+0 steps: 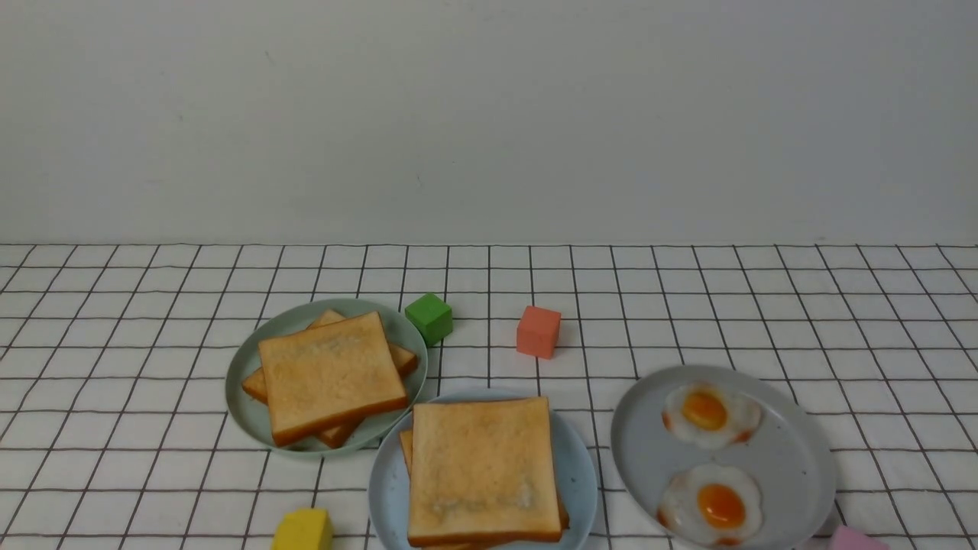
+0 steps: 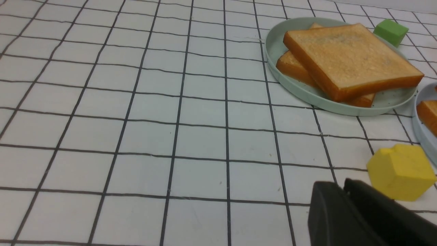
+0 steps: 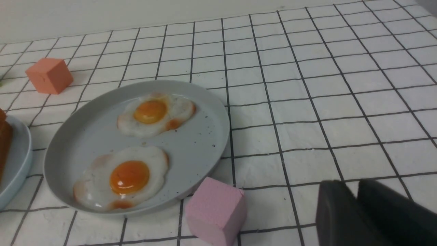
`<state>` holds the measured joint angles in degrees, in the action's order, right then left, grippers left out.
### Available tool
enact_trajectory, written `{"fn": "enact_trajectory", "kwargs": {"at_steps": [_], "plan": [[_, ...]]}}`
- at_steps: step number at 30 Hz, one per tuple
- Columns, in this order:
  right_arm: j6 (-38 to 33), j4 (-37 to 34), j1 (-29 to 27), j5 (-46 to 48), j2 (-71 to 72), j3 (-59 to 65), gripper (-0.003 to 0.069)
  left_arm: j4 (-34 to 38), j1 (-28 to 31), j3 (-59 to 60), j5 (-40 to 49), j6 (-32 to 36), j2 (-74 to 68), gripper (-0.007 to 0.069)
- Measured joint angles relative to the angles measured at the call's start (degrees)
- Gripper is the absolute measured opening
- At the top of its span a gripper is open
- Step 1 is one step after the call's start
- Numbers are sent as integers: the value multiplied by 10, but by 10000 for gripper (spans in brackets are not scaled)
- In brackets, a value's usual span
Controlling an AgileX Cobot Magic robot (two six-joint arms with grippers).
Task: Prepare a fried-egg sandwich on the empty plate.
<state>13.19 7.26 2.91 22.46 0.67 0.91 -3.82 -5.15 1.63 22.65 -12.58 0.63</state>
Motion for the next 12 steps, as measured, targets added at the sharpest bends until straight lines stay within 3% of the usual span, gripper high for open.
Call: {"fn": "enact_trajectory", "kwargs": {"at_steps": [12], "plan": [[0,0,0,0,0,0,125,0,0,0,0,0,0,68]]}}
